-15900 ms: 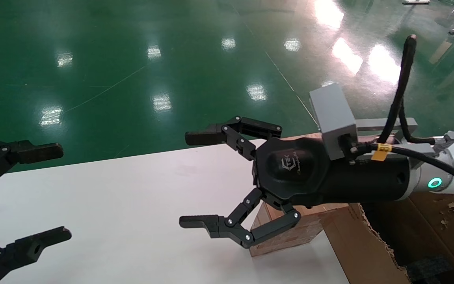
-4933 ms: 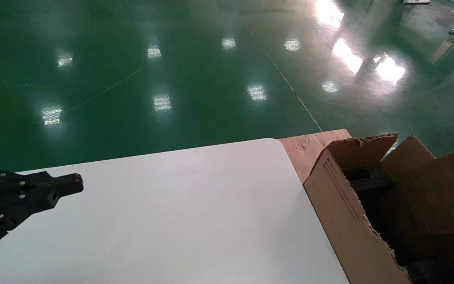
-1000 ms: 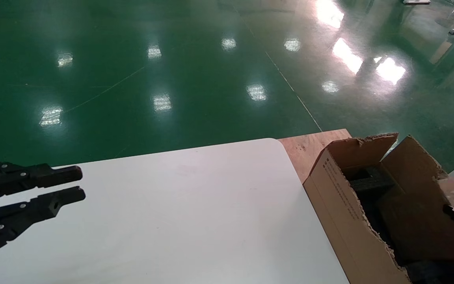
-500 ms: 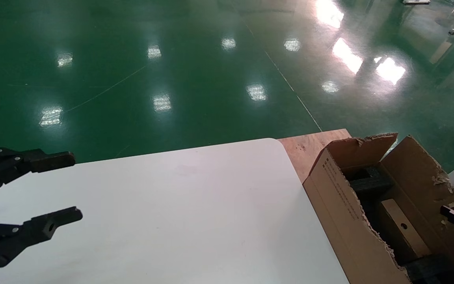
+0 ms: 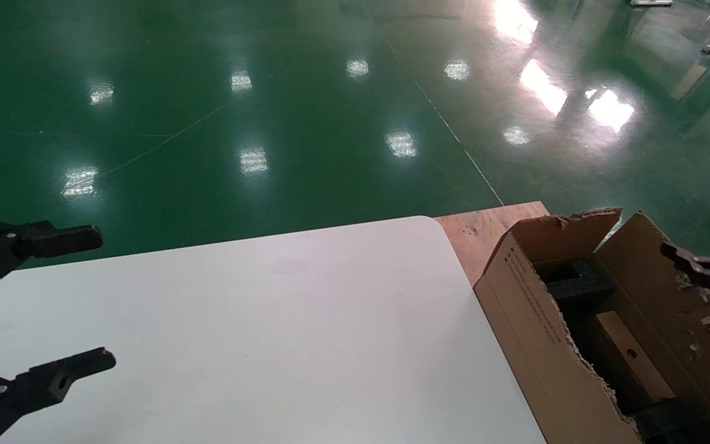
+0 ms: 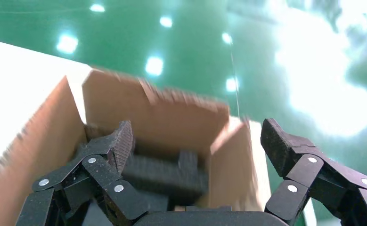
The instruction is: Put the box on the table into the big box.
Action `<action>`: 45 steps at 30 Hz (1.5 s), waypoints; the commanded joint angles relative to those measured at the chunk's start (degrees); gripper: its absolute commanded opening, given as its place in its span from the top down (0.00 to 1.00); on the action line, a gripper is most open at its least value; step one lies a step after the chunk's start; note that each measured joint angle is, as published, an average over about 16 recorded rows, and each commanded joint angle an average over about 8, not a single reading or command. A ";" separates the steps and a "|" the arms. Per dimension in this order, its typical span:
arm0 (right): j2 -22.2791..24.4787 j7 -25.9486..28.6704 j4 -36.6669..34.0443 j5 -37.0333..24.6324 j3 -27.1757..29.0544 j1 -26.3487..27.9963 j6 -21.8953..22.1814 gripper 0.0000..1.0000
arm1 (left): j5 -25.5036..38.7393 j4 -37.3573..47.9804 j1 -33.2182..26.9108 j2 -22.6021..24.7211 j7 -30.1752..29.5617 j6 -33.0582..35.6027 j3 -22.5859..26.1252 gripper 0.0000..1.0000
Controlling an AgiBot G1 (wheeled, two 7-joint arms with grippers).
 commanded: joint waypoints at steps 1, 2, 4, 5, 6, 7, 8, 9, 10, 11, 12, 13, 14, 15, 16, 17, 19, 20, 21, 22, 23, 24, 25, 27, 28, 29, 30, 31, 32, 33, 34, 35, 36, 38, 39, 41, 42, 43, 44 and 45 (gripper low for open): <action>-0.88 -0.83 2.70 -0.22 1.39 -0.47 0.49 0.00 | 0.00 0.00 0.00 0.00 0.00 0.00 0.00 0.00; -1.11 -0.91 3.79 -0.34 1.80 -0.60 0.80 0.00 | 0.00 0.00 0.00 0.00 0.00 0.00 0.00 0.00; -1.68 -0.92 6.38 -0.58 2.64 -0.87 1.61 0.00 | 0.00 0.00 0.00 0.00 0.00 0.00 0.00 0.00; -1.94 -0.91 7.57 -0.70 3.00 -0.99 1.99 0.00 | -0.01 0.00 0.01 0.00 0.00 -0.01 0.00 0.00; -2.15 -0.90 8.49 -0.82 3.26 -1.09 2.32 0.00 | -0.01 0.01 0.01 0.00 0.00 -0.01 0.00 0.00; -2.32 -0.89 9.22 -0.91 3.47 -1.16 2.58 0.00 | -0.01 0.01 0.01 -0.01 0.00 -0.01 0.00 0.00; -2.45 -0.87 9.71 -0.96 3.61 -1.22 2.75 0.00 | -0.01 0.01 0.01 -0.01 0.00 -0.02 0.00 0.00; -2.55 -0.86 10.08 -1.00 3.73 -1.27 2.89 0.00 | -0.01 0.02 0.01 -0.01 0.00 -0.02 0.00 0.00; -2.67 -0.84 10.57 -1.07 3.87 -1.33 3.08 0.00 | -0.02 0.02 0.02 -0.01 0.00 -0.02 0.00 0.00; -2.67 -0.84 10.63 -1.11 3.90 -1.34 3.13 0.00 | -0.02 0.02 0.02 -0.01 0.00 -0.02 0.00 0.00; -2.63 -0.84 10.49 -1.14 3.87 -1.34 3.12 0.00 | -0.02 0.02 0.02 -0.02 0.00 -0.02 0.00 0.00; -2.57 -0.84 10.28 -1.16 3.82 -1.33 3.10 0.00 | -0.02 0.02 0.02 -0.02 0.00 -0.03 0.00 0.00; -2.51 -0.84 10.06 -1.16 3.77 -1.32 3.04 0.00 | -0.02 0.02 0.02 -0.02 0.01 -0.02 0.00 0.00; -2.46 -0.85 9.85 -1.15 3.71 -1.30 2.98 0.00 | -0.02 0.02 0.02 -0.02 0.01 -0.03 0.00 0.00; -2.41 -0.85 9.65 -1.15 3.65 -1.28 2.93 0.00 | -0.02 0.02 0.02 -0.02 0.01 -0.02 0.00 0.00; -2.36 -0.85 9.47 -1.14 3.60 -1.26 2.86 0.00 | -0.02 0.02 0.02 -0.01 0.01 -0.02 0.00 0.00; -2.26 -0.85 9.04 -1.10 3.51 -1.24 2.67 0.00 | -0.01 0.02 0.01 -0.01 0.01 -0.02 0.00 0.00; -2.27 -0.83 8.91 -1.11 3.59 -1.32 2.58 0.00 | -0.01 0.02 0.01 -0.01 0.01 -0.02 0.00 0.00; -2.32 -0.80 8.81 -1.12 3.76 -1.47 2.47 0.00 | -0.01 0.02 0.01 -0.01 0.01 -0.02 0.00 0.00; -2.44 -0.73 8.76 -1.15 4.10 -1.75 2.32 0.00 | -0.01 0.02 0.01 -0.01 0.01 -0.02 0.00 0.00; -2.68 -0.60 8.76 -1.21 4.74 -2.28 2.09 0.00 | -0.01 0.02 0.01 -0.01 0.01 -0.02 0.00 0.00; -3.02 -0.44 8.80 -1.31 5.61 -2.98 1.79 0.00 | -0.01 0.02 0.01 -0.01 0.01 -0.02 0.00 0.00; -3.45 -0.23 8.89 -1.43 6.72 -3.88 1.42 0.00 | -0.01 0.02 0.01 -0.01 0.01 -0.02 0.00 0.00; -4.69 0.35 9.32 -1.78 9.79 -6.33 0.50 0.00 | -0.02 0.02 0.01 -0.01 0.01 -0.02 0.00 0.00; -5.39 0.69 9.53 -1.98 11.57 -7.75 -0.05 0.00 | -0.02 0.02 0.01 -0.01 0.01 -0.02 0.00 0.00; -6.19 1.06 9.77 -2.21 13.56 -9.35 -0.68 0.00 | -0.02 0.02 0.01 -0.01 0.01 -0.02 0.00 0.00; -7.01 1.45 10.01 -2.44 15.61 -10.99 -1.32 0.00 | -0.02 0.02 0.01 -0.01 0.01 -0.02 0.00 0.00; -7.80 1.83 10.25 -2.66 17.61 -12.59 -1.94 0.00 | -0.02 0.02 0.01 -0.01 0.01 -0.02 0.00 0.00; -8.62 2.22 10.49 -2.89 19.68 -14.25 -2.59 0.00 | -0.02 0.02 0.01 -0.01 0.01 -0.02 0.00 0.00; -9.45 2.61 10.74 -3.12 21.74 -15.90 -3.24 0.00 | -0.02 0.02 0.01 -0.01 0.01 -0.02 0.00 0.00; -10.24 2.98 10.97 -3.35 23.73 -17.49 -3.86 0.00 | -0.02 0.02 0.01 -0.01 0.01 -0.02 0.00 0.00; -11.06 3.37 11.22 -3.58 25.80 -19.15 -4.51 0.00 | -0.02 0.02 0.01 -0.01 0.01 -0.02 0.00 0.00; -11.88 3.76 11.46 -3.81 27.86 -20.80 -5.15 0.00 | -0.02 0.02 0.01 -0.01 0.01 -0.02 0.00 0.00; -13.53 4.55 11.95 -4.27 32.00 -24.11 -6.45 0.00 | -0.02 0.02 0.01 -0.01 0.01 -0.02 0.00 0.00; -14.35 4.94 12.20 -4.51 34.07 -25.77 -7.09 0.00 | -0.02 0.02 0.01 -0.01 0.01 -0.02 0.00 0.00; -16.00 5.72 12.69 -4.97 38.20 -29.08 -8.39 0.00 | -0.02 0.02 0.01 -0.01 0.01 -0.02 0.00 0.00; -16.83 6.11 12.93 -5.20 40.27 -30.74 -9.03 0.00 | -0.02 0.02 0.01 -0.01 0.01 -0.02 0.00 0.00; -17.65 6.50 13.18 -5.43 42.34 -32.40 -9.68 0.00 | -0.02 0.02 0.01 -0.01 0.01 -0.02 0.01 0.00; -18.48 6.89 13.42 -5.67 44.41 -34.05 -10.33 0.00 | -0.02 0.02 0.01 -0.01 0.01 -0.02 0.01 0.00; -19.27 7.27 13.66 -5.89 46.40 -35.65 -10.95 0.00 | -0.02 0.02 0.01 -0.01 0.01 -0.02 0.01 0.00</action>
